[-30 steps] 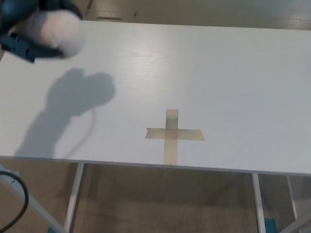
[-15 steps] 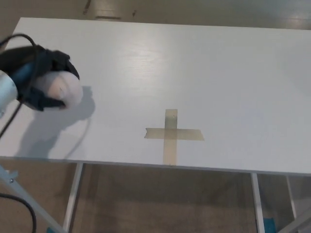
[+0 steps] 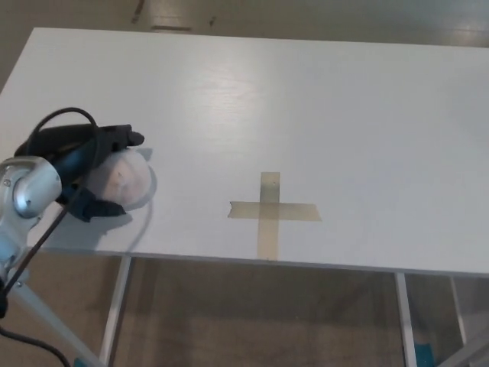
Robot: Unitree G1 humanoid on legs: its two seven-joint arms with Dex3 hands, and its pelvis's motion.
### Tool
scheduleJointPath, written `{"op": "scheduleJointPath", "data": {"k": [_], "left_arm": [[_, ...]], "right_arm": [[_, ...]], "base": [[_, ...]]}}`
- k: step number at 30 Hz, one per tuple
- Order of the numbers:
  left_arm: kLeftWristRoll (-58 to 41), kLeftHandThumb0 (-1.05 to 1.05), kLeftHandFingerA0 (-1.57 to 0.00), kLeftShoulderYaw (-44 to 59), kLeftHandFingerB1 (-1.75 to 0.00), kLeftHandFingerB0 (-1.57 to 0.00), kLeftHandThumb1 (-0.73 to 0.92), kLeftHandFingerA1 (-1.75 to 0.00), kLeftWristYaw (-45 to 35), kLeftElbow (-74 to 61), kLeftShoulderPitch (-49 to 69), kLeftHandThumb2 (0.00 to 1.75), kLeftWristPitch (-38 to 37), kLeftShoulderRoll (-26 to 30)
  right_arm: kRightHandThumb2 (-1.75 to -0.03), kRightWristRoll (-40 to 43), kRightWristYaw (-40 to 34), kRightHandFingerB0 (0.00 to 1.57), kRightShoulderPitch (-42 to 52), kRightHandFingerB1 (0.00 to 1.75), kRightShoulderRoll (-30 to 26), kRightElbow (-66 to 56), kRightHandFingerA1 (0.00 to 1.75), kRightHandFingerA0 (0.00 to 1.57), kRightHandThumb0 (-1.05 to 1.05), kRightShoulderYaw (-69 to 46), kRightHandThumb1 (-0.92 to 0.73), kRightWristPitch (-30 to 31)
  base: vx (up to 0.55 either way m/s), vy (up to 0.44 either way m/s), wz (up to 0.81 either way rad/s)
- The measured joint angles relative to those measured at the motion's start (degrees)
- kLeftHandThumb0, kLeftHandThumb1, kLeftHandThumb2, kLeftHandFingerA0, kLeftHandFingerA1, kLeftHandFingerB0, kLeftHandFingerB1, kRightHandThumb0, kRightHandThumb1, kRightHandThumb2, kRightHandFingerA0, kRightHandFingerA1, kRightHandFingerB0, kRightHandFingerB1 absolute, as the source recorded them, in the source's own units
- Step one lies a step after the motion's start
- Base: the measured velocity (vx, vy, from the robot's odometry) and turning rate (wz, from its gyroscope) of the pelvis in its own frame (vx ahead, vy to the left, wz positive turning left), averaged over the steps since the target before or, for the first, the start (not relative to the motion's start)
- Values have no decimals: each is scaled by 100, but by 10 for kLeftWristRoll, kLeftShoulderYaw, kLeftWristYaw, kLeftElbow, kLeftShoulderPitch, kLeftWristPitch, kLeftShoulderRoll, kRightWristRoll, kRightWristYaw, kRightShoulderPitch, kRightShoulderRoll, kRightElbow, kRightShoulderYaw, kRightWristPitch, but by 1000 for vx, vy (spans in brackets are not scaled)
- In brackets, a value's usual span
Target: Use the left hand to take the pink dumpling toy on a person's hand and put it on the desk.
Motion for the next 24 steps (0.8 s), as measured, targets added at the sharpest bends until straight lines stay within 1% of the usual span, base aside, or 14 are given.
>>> {"op": "scheduleJointPath", "data": {"k": [4, 5, 7, 11, 16, 18, 22, 23, 24], "left_arm": [[0, -89, 0, -5, -10, 0, 48, 0, -34, -15, 0, 58, 29, 4], [0, -89, 0, -5, -9, 0, 45, 0, -44, -21, 0, 63, 37, 6], [0, -90, 0, -5, -6, 0, 44, 0, -60, -31, 0, 65, 49, 9], [-2, -92, 0, 1, -5, 0, 45, 0, -94, -61, 0, 66, 78, 16], [-6, -93, 0, 9, -5, 0, 45, 0, -115, -89, 0, 66, 95, 22], [-14, -95, 0, 31, -5, 0, 46, 0, -142, -150, -3, 67, 113, 41], [-26, -99, 0, 59, -4, 0, 48, 0, -166, -219, -11, 70, 129, 60], [-33, -99, 0, 78, -4, 0, 48, 0, -174, -258, -16, 70, 133, 69], [-35, -105, 0, 84, 0, 0, 63, 0, -177, -271, -19, 59, 134, 73]], "right_arm": [[-59, 0, 1, 55, 0, 43, 0, 0, 48, 74, -18, 0, -65, 0], [-59, 1, 1, 55, 0, 43, 0, 0, 48, 74, -18, -1, -65, 0], [-59, 1, 1, 55, -1, 43, 0, 0, 48, 74, -18, -1, -65, 0], [-59, 1, 1, 55, -3, 43, 0, 0, 48, 74, -18, -1, -65, 0], [-59, 1, 1, 55, -3, 43, 0, 0, 49, 75, -18, -1, -65, 1], [-59, 1, 2, 55, -4, 43, 0, 0, 49, 75, -18, -1, -65, 1], [-59, 1, 2, 54, -5, 42, 0, 0, 49, 75, -18, -1, -65, 0], [-59, 1, 3, 54, -6, 42, 0, 0, 49, 75, -18, -1, -65, 0], [-58, 1, 3, 55, -6, 42, 0, 0, 49, 76, -18, -1, -64, 0]], "base": [[0, 0, 0], [0, 0, 0], [0, 0, 0], [0, 0, 0], [0, 0, 0], [0, 0, 0], [0, 0, 0], [0, 0, 0], [0, 0, 0]]}}
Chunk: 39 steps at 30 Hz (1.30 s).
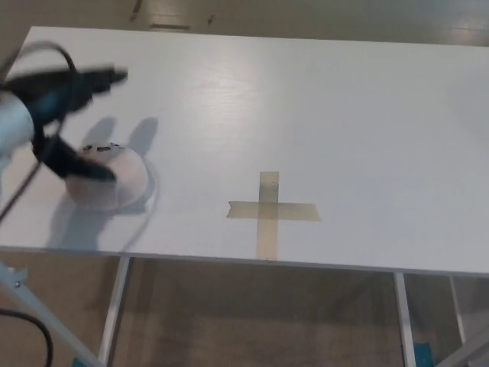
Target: Use the left hand to take the pink dumpling toy on a person's hand and put it on the desk.
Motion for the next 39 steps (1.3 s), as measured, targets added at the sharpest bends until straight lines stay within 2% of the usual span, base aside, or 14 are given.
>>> {"op": "scheduleJointPath", "data": {"k": [2, 14, 16, 17, 19, 20, 23, 25, 30, 31, 34, 35, 36, 39], "left_arm": [[-9, -101, 0, 20, -7, 0, 48, 0, -6, -35, -4, 68, 1, 8], [-87, -103, 0, 210, -16, 0, 46, -1, -25, -286, 40, 72, 2, 31], [-107, -74, 0, 262, -19, -13, 41, -3, -29, -350, 94, 88, -3, 27], [-112, -36, -1, 277, -46, 0, 11, -49, -30, -368, 112, 80, -4, 24], [-127, -36, -1, 306, -46, 0, 11, -49, -33, -400, 153, 80, -11, 15], [-130, -73, -25, 312, -36, -20, 40, -41, -34, -407, 164, 71, -13, 11], [-155, -67, -36, 352, -37, -22, 39, -45, -41, -446, 237, 71, -20, -12], [-175, -56, -66, 377, -36, -42, 45, -50, -47, -469, 289, 55, -24, -30], [-232, -56, -70, 420, -39, -49, 53, -52, -67, -499, 426, 57, -33, -84], [-232, -57, -72, 420, -51, -41, 47, -67, -67, -499, 426, 86, -33, -84], [-256, -51, -70, 431, -50, -36, 46, -68, -77, -504, 480, 89, -37, -104], [-272, -51, -70, 436, -50, -36, 46, -68, -85, -504, 526, 89, -41, -120], [-279, -59, -70, 437, -39, -48, 58, -52, -90, -503, 549, 59, -43, -128], [-299, -60, -68, 438, -38, -44, 58, -51, -107, -498, 631, 60, -53, -151]], "right_arm": [[-59, 0, 0, 54, 0, 42, 0, 0, 49, 75, -18, 0, -66, 0], [-60, -1, 1, 52, 1, 42, 0, 0, 49, 76, -18, 1, -66, 0], [-60, -1, 1, 52, 3, 42, 0, 0, 50, 76, -18, 2, -66, 0], [-60, -1, 1, 52, 3, 42, 0, 0, 49, 76, -18, 2, -66, -1], [-60, -1, 1, 52, 4, 42, 0, 0, 49, 76, -18, 3, -66, -1], [-60, -2, 1, 53, 4, 42, 0, 0, 49, 76, -18, 3, -66, -1], [-60, -2, 1, 53, 4, 42, 0, 0, 49, 76, -18, 4, -66, -1], [-60, -2, 1, 53, 4, 42, 0, 0, 49, 75, -18, 5, -66, -1], [-59, -3, 1, 53, 6, 42, 0, 0, 48, 74, -18, 5, -66, -1], [-59, -3, 1, 54, 6, 42, 0, 0, 48, 74, -18, 5, -66, -1], [-60, -3, 1, 54, 8, 42, 0, 0, 49, 75, -18, 5, -66, -1], [-60, -3, 1, 54, 11, 42, 0, 1, 49, 75, -18, 6, -66, -1], [-60, -3, 1, 54, 13, 42, 0, 1, 49, 76, -18, 6, -66, -1], [-60, -3, 1, 54, 21, 42, 0, 1, 49, 76, -18, 6, -66, -1]], "base": [[0, 0, 0], [0, 0, 0], [0, 0, 0], [0, 0, 0], [0, 0, 0], [0, 0, 0], [0, 0, 0], [0, 0, 0], [0, 0, 0], [0, 0, 0], [0, 0, 0], [0, 0, 0], [0, 0, 0], [0, 0, 0]]}}
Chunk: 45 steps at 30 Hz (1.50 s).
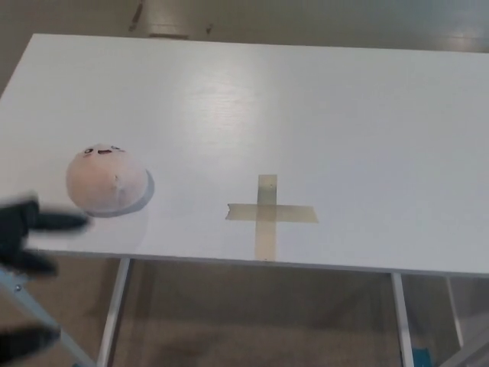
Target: Use the left hand to take the pink dumpling toy on a person's hand and put it on the desk.
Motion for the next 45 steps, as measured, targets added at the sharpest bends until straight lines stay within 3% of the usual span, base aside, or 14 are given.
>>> {"op": "scheduleJointPath", "data": {"k": [2, 3, 4, 5, 11, 12, 17, 18, 23, 24, 25, 26, 28, 45], "left_arm": [[-8, -57, -70, -3, -37, -46, 63, -50, -12, 13, 65, 59, -14, -9], [-9, -60, -64, -6, -49, -42, 52, -60, -17, 21, 89, 83, -20, -11], [-10, -60, -64, -11, -49, -42, 52, -60, -22, 33, 116, 83, -30, -14], [-11, -56, -71, -15, -38, -47, 64, -50, -24, 40, 127, 59, -35, -14], [-8, -67, -69, -58, -41, -49, 61, -49, -28, 150, 180, 64, -77, -34], [-8, -65, -64, -62, -37, -48, 72, -43, -27, 161, 178, 62, -79, -37], [1, -69, -59, -88, -38, -41, 69, -44, 3, 282, 125, 69, -82, -67], [3, -62, -60, -91, -35, -44, 79, -40, 8, 306, 109, 64, -79, -71], [12, -61, -62, -99, -35, -43, 79, -41, 36, 425, 25, 64, -68, -74], [12, -63, -54, -99, -48, -36, 66, -55, 36, 425, 25, 94, -68, -74], [17, -63, -54, -103, -48, -36, 66, -55, 51, 468, -2, 94, -65, -73], [19, -63, -54, -106, -35, -36, 73, -42, 56, 484, -11, 68, -64, -72], [23, -61, -50, -112, -33, -34, 78, -39, 69, 522, -32, 66, -63, -69], [78, -62, -40, -208, -30, -27, 80, -35, 180, 908, -202, 66, -53, -25]], "right_arm": [[-59, 0, 0, 54, 8, 42, 0, 0, 49, 76, -18, 1, -66, 0], [-59, -1, 0, 55, 12, 42, 0, 0, 49, 76, -18, 1, -66, 0], [-59, -1, 0, 55, 17, 42, 0, 1, 49, 76, -18, 2, -66, 0], [-59, -1, 0, 55, 20, 42, 0, 1, 49, 76, -18, 2, -66, 0], [-59, -3, 0, 54, 41, 42, 2, 2, 49, 77, -19, 7, -66, 0], [-59, -4, 0, 54, 42, 42, 2, 2, 49, 77, -20, 7, -67, 0], [-60, -5, -1, 53, 52, 42, 2, 2, 49, 77, -20, 10, -67, 0], [-60, -5, -1, 53, 52, 42, 2, 2, 49, 77, -20, 10, -68, 0], [-60, -6, -1, 53, 52, 42, 2, 2, 49, 77, -20, 12, -68, 0], [-60, -6, -1, 53, 52, 42, 2, 2, 49, 77, -20, 12, -68, 0], [-60, -6, -1, 53, 52, 42, 2, 1, 49, 77, -20, 13, -68, 0], [-60, -6, -1, 53, 52, 42, 2, 1, 49, 76, -21, 13, -68, 0], [-60, -6, -1, 53, 52, 42, 2, 1, 50, 77, -21, 13, -68, 0], [-60, -6, -2, 54, 37, 42, 3, 0, 49, 75, -22, 12, -68, 0]], "base": [[0, 0, 0], [0, 0, 0], [0, 0, 0], [0, 0, 0], [0, 0, 0], [0, 0, 0], [0, 0, 0], [0, 0, 0], [0, 0, 0], [0, 0, 0], [0, 0, 0], [0, 0, 0], [0, 0, 0], [0, 0, 0]]}}
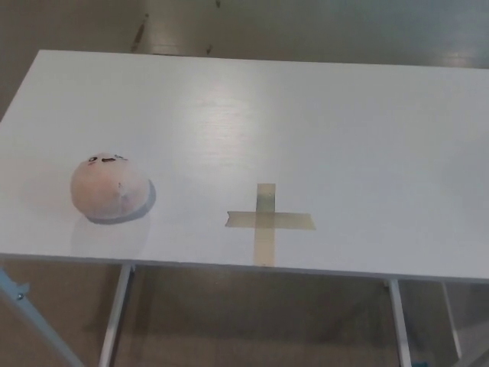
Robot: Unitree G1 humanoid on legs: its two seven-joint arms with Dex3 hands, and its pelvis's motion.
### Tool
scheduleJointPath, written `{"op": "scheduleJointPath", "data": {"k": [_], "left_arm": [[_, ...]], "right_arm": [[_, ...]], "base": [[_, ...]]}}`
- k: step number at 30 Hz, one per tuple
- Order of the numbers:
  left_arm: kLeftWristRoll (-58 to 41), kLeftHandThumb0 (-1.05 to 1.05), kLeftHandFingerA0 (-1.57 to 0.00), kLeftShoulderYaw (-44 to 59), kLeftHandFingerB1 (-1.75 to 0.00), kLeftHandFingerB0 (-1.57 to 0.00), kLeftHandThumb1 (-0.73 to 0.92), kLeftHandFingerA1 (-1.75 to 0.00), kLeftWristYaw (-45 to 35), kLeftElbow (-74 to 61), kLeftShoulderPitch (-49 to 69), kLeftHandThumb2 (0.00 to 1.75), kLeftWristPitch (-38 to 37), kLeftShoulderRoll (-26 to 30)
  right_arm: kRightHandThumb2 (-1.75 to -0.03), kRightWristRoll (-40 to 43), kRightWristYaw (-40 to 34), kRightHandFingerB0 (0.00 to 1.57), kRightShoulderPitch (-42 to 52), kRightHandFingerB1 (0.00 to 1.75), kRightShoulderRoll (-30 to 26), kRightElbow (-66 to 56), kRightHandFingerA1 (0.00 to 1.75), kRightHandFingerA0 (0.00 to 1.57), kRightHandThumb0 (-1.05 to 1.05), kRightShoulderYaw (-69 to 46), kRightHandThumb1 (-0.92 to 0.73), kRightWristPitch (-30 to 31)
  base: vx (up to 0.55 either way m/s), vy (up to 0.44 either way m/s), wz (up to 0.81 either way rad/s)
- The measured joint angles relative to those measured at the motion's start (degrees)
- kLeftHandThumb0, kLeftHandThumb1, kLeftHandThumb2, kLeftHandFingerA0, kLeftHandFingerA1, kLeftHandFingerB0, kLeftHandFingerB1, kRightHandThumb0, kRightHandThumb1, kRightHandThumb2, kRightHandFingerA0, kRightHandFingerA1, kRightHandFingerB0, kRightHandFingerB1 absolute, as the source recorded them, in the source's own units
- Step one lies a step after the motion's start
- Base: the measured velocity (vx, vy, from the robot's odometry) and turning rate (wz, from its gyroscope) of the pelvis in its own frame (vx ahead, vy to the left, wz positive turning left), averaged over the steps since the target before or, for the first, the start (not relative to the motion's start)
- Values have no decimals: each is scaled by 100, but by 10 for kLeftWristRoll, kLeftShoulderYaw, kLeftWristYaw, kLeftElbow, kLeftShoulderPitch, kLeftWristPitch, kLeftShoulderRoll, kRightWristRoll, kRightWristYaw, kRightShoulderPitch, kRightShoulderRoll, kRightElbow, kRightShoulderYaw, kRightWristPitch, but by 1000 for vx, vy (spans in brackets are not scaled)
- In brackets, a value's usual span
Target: Use the left hand to take the pink dumpling toy on a person's hand and put it on the desk.
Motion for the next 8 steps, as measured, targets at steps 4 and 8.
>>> {"op": "scheduleJointPath", "data": {"k": [4, 8], "left_arm": [[14, -61, -39, -25, -31, -27, 84, -35, 34, 79, -39, 65, 0, 12], [27, -61, -39, -48, -31, -27, 84, -35, 66, 139, -72, 65, -1, 25]], "right_arm": [[-60, 1, 0, 54, -6, 42, 0, 0, 49, 75, -22, -2, -68, 0], [-60, 2, 1, 53, -13, 42, 0, 0, 49, 74, -22, -7, -68, 0]], "base": [[0, 0, 0], [0, 0, 0]]}}
